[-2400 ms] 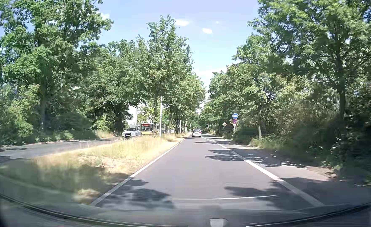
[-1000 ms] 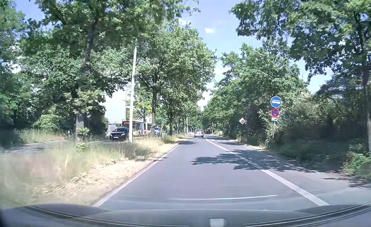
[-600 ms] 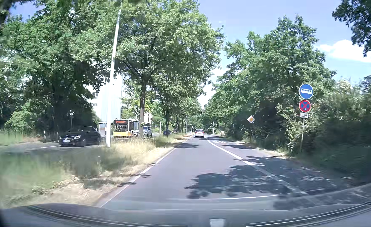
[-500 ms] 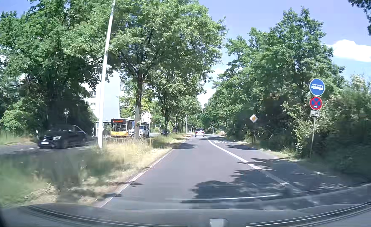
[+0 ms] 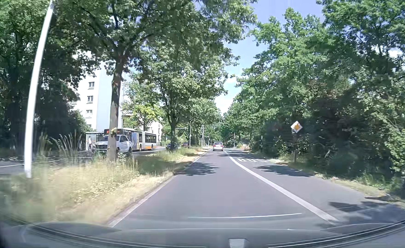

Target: Follow the waypoints while adhering to traffic rules and regulations

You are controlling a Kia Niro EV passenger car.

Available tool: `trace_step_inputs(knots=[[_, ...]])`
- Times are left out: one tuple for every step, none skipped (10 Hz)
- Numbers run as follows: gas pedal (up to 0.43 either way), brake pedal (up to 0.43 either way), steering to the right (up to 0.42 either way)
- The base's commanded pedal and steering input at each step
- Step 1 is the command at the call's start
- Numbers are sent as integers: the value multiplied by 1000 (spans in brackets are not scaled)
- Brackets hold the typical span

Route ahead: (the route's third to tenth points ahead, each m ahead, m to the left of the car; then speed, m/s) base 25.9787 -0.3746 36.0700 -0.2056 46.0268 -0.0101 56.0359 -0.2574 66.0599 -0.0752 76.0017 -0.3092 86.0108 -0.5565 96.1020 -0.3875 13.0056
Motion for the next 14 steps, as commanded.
trace_step_inputs(knots=[[87,30,1],[87,30,1],[87,30,1],[87,30,2],[87,30,3],[87,30,4],[87,30,4],[87,30,4],[87,30,4],[87,30,4],[87,30,4],[87,30,4],[87,30,4],[87,30,4]])
